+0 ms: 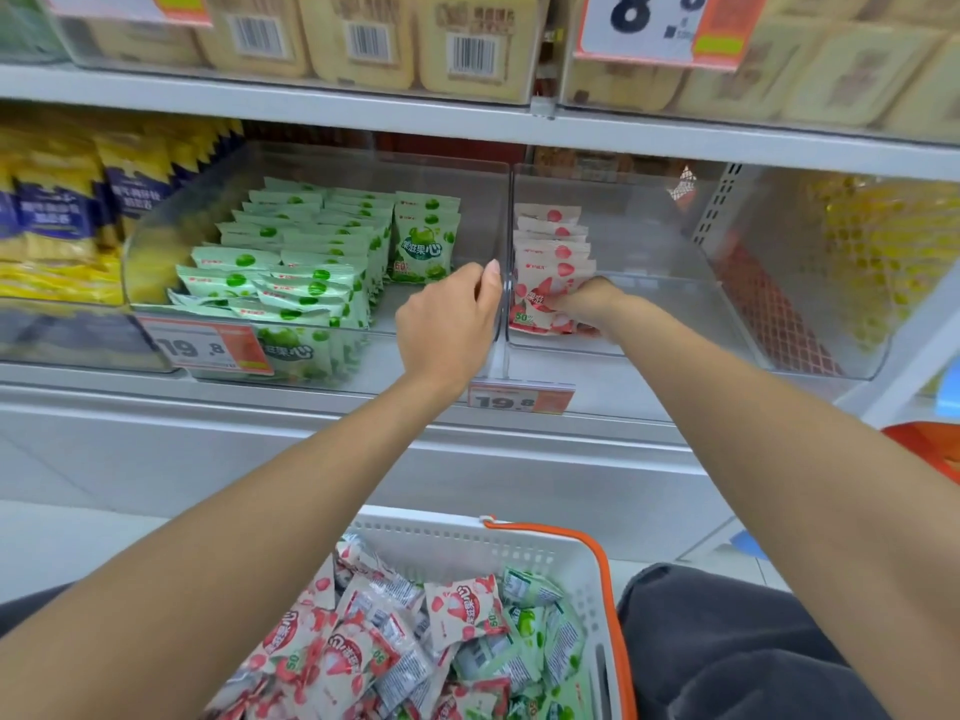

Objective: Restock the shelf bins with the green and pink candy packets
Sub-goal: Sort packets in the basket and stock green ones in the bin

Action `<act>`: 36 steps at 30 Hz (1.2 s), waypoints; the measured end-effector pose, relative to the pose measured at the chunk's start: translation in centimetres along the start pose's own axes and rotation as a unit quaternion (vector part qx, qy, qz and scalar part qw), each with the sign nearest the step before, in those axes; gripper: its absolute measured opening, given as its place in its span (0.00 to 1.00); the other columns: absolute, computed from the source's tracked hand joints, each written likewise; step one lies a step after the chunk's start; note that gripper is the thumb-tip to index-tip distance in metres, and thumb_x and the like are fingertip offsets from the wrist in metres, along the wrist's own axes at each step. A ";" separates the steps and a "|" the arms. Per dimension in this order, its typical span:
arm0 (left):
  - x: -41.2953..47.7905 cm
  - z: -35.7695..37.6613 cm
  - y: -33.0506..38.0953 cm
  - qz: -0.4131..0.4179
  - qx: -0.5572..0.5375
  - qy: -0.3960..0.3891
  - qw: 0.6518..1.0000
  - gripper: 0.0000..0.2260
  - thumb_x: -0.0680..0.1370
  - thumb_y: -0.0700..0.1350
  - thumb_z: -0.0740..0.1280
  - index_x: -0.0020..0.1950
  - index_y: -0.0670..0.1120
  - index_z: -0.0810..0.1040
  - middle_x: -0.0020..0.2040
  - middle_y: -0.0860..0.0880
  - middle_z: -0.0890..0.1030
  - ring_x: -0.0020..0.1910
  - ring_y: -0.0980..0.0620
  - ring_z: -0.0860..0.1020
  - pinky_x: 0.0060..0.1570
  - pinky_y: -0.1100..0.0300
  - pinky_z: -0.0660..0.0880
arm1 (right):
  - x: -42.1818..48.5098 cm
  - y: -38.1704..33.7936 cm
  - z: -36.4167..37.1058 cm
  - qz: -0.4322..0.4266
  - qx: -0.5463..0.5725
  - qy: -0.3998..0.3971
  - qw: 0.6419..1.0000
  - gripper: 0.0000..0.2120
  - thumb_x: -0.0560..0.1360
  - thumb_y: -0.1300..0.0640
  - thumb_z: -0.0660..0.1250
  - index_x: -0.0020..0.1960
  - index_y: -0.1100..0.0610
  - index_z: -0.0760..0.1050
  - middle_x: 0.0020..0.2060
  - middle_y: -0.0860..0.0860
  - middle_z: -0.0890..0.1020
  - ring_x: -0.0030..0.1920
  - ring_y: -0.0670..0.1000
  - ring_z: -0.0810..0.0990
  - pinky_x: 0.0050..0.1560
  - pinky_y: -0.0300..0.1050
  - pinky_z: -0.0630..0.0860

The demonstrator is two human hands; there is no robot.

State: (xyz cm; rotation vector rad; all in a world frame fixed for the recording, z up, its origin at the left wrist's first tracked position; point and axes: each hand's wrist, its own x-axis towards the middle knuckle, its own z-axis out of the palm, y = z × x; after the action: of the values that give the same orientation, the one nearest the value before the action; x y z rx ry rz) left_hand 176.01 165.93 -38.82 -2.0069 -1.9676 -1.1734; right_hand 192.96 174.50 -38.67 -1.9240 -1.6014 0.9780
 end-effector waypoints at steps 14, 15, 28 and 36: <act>-8.3 -4.3 -2.4 -0.074 -0.184 -0.163 0.966 0.20 0.82 0.51 0.56 0.36 0.42 0.74 0.31 0.45 0.77 0.35 0.44 0.76 0.36 0.52 0.71 | -14.0 0.3 1.6 -0.251 -0.109 0.194 0.942 0.07 0.72 0.65 0.63 0.44 0.55 0.77 0.43 0.51 0.80 0.43 0.52 0.77 0.45 0.48 0.75; -9.2 -4.5 -3.5 -0.083 -0.180 -0.215 0.956 0.18 0.82 0.51 0.56 0.36 0.44 0.75 0.31 0.47 0.78 0.36 0.45 0.78 0.40 0.52 0.73 | -15.5 1.0 3.0 -0.280 -0.117 0.180 0.936 0.06 0.71 0.64 0.63 0.44 0.56 0.77 0.42 0.52 0.80 0.42 0.52 0.77 0.44 0.49 0.75; -19.3 -2.8 -16.0 -0.128 -0.009 -0.539 0.832 0.12 0.78 0.42 0.60 0.35 0.45 0.75 0.38 0.44 0.80 0.30 0.51 0.73 0.32 0.61 0.71 | -18.9 17.7 20.4 -0.026 -0.331 -0.271 0.903 0.13 0.79 0.61 0.62 0.62 0.62 0.75 0.60 0.58 0.78 0.59 0.57 0.76 0.54 0.45 0.72; -19.9 -0.6 -15.6 -0.164 -0.031 -0.548 0.819 0.12 0.77 0.38 0.60 0.33 0.45 0.72 0.34 0.47 0.77 0.29 0.49 0.72 0.33 0.55 0.75 | -14.6 17.8 25.1 -0.067 -0.328 -0.279 0.900 0.25 0.77 0.66 0.62 0.73 0.58 0.64 0.68 0.57 0.73 0.65 0.58 0.73 0.65 0.49 0.71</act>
State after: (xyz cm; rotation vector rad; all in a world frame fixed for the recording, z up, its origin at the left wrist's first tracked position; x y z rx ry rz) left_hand 164.48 152.00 -56.52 -2.7893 -2.8111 0.0750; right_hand 184.51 153.87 -64.46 -1.9825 -2.6344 1.0859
